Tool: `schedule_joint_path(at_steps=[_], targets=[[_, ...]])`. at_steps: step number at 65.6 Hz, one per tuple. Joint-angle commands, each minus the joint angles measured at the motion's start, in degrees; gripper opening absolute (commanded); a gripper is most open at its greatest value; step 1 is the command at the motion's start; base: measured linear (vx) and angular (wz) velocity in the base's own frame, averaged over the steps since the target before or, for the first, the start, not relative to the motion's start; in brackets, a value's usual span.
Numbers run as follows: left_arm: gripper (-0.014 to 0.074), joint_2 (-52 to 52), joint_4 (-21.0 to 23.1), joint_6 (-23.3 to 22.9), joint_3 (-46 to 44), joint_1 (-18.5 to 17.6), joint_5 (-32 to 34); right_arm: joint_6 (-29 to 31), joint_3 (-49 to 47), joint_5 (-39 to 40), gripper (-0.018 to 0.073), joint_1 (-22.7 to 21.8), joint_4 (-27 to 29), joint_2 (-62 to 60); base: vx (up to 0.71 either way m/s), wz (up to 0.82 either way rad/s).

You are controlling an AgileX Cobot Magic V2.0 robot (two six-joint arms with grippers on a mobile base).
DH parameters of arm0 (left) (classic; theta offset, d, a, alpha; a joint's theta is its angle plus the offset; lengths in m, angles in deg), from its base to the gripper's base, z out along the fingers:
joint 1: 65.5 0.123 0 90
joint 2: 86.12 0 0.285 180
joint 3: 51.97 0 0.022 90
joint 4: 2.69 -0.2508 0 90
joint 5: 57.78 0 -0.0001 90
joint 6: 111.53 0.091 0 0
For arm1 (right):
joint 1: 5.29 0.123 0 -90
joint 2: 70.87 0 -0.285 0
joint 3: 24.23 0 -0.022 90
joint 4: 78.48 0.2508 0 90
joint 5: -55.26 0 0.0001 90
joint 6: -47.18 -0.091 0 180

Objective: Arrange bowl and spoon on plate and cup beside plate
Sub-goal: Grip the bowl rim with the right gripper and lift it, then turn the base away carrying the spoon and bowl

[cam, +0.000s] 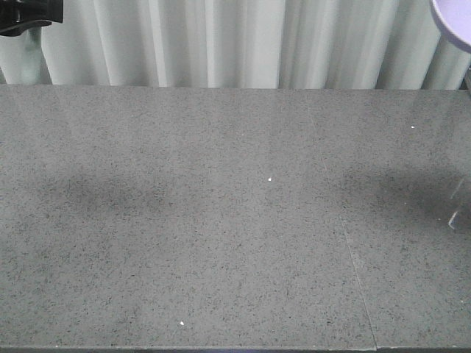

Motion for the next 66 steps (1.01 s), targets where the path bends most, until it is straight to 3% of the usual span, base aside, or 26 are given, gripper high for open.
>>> schedule_joint_path(at_steps=[1,66], targets=[[-0.0006,1.72,0.46,-0.02,-1.39,-0.36,3.84,0.54,-1.6,5.22,-0.0007,-0.13,-0.32,-1.7,0.0,0.0],[-0.0006,1.67,0.45,-0.02,-1.39,-0.36,3.84,0.41,-1.6,4.32,-0.0007,-0.13,0.25,-1.7,0.0,0.0]])
